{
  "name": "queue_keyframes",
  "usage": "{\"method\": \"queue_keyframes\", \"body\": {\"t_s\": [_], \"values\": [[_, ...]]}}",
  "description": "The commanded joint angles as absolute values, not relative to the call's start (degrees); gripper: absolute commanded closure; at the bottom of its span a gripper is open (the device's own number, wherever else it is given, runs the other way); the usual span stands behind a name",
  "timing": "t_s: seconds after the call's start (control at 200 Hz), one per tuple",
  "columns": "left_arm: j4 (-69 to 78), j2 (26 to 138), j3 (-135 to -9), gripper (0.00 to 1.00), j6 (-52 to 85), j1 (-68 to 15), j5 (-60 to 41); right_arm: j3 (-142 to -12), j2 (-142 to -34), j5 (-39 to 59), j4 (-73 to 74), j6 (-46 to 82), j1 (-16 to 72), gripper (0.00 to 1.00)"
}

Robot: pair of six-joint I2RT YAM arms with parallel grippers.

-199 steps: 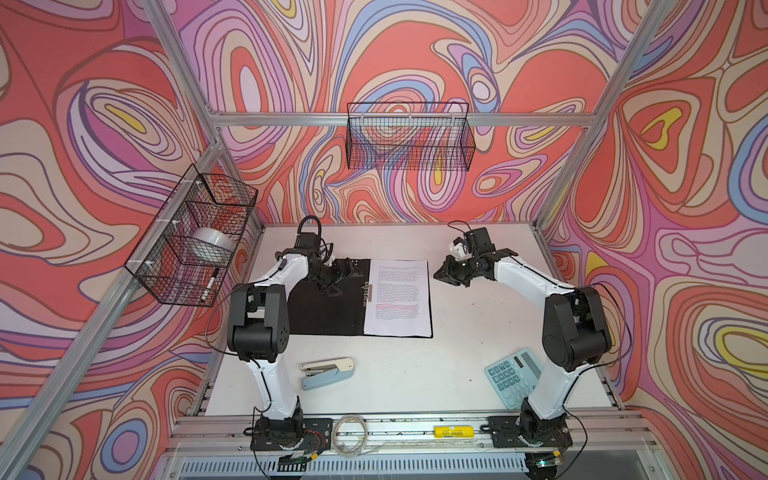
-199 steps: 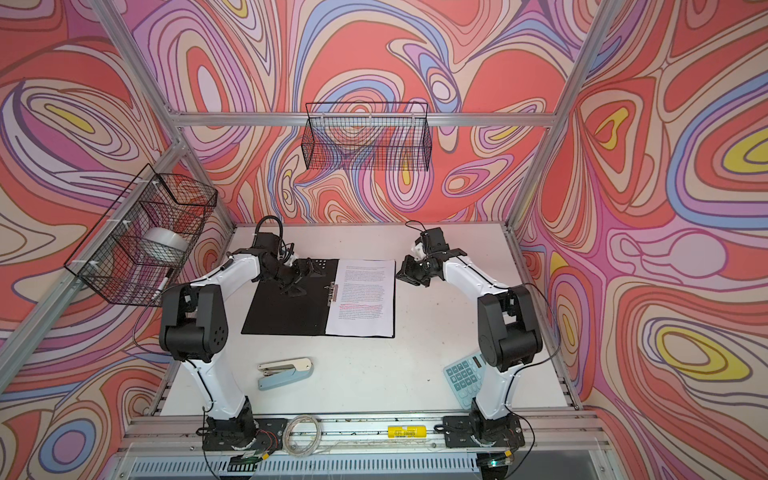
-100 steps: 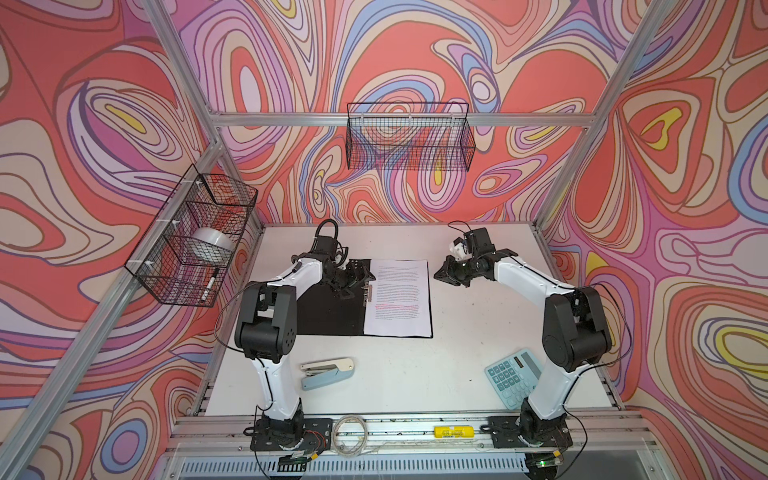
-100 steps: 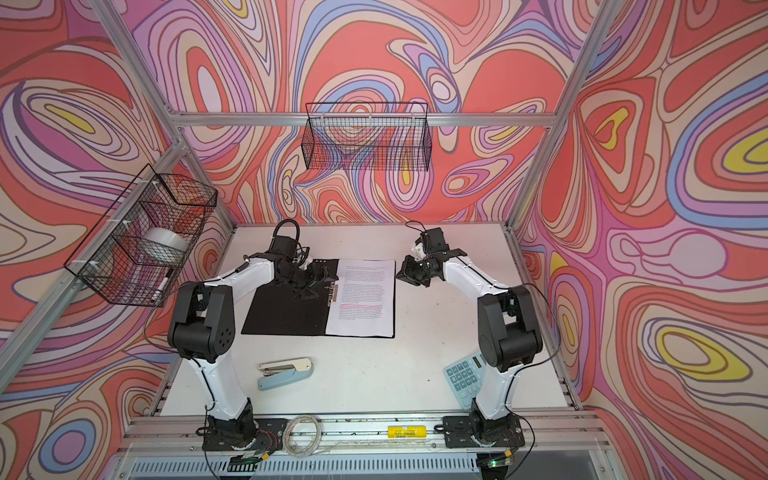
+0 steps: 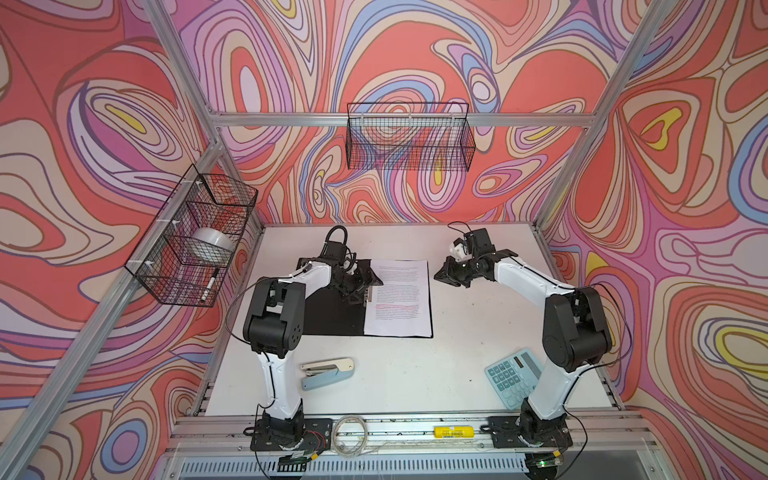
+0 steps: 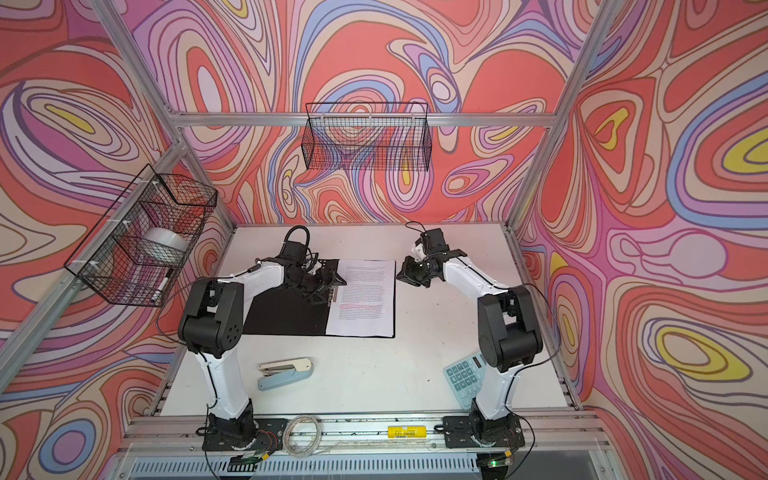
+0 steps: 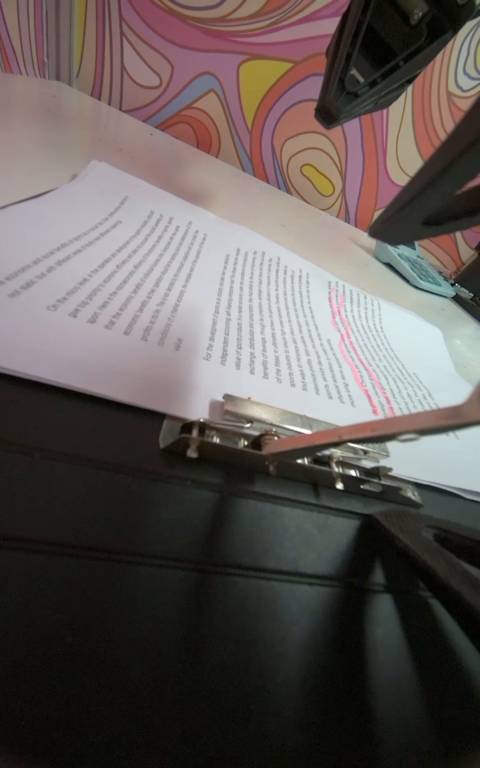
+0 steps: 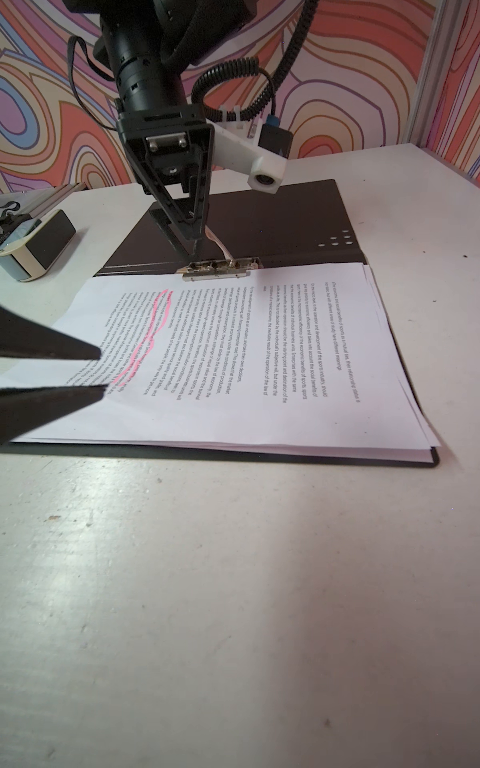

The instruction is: Put the files into the folder

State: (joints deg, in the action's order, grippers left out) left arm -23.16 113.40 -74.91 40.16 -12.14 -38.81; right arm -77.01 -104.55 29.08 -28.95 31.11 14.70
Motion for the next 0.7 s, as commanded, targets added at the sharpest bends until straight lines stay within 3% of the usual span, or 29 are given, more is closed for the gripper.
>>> {"method": "queue_keyframes", "body": {"t_s": [0.0, 0.696], "values": [[-21.88, 115.98, -76.03, 0.0, 41.48, -13.25, -39.76, -76.41, -102.68, 28.08, -29.37, 29.92, 14.81, 0.86], [-18.55, 121.18, -84.11, 0.0, 50.02, -20.31, -40.98, -80.42, -101.78, 21.73, -33.78, 28.87, 14.51, 0.86]]}}
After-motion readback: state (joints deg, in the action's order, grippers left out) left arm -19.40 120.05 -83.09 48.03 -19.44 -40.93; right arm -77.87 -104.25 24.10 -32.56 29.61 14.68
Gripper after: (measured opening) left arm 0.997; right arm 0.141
